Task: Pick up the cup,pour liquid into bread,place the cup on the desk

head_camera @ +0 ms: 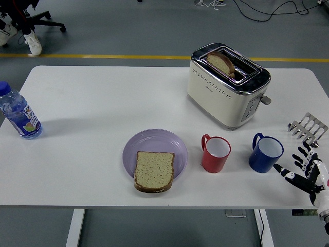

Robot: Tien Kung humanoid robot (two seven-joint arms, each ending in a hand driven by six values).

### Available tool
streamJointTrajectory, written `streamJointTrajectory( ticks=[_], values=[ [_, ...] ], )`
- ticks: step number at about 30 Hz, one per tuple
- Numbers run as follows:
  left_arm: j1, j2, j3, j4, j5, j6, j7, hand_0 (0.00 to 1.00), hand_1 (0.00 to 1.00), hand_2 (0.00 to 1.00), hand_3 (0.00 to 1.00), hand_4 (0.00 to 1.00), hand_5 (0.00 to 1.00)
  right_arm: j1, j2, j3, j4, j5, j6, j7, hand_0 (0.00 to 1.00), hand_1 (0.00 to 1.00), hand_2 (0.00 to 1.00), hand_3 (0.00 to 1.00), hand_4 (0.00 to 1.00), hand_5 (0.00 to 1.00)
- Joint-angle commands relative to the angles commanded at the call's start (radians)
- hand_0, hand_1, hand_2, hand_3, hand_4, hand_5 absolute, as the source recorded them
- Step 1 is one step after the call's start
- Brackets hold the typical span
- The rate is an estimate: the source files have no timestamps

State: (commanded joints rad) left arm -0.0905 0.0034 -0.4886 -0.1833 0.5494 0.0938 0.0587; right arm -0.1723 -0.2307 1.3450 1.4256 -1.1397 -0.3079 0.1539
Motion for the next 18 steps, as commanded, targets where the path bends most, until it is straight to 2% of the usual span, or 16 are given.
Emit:
streamJointTrajectory(
  ticks=[6, 18],
  values=[
    [-0.003, -0.001, -0.003, 0.0, -0.001, 0.0, 0.0, 0.626, 0.6, 0.605, 0.558, 0.371, 0.99, 0.045, 0.007, -0.037, -0.05, -0.002, -0.035, 0.014, 0.909, 0.863, 0.947, 0.998, 0.998, 0.118],
    [-0.007, -0.001, 0.003, 0.001, -0.005, 0.0, 0.001, 0.625, 0.598, 0.603, 0.556, 0.373, 0.987, 0.1, 0.017, -0.074, -0.093, 0.008, -0.05, 0.022, 0.902, 0.857, 0.94, 0.998, 0.998, 0.112]
  ],
)
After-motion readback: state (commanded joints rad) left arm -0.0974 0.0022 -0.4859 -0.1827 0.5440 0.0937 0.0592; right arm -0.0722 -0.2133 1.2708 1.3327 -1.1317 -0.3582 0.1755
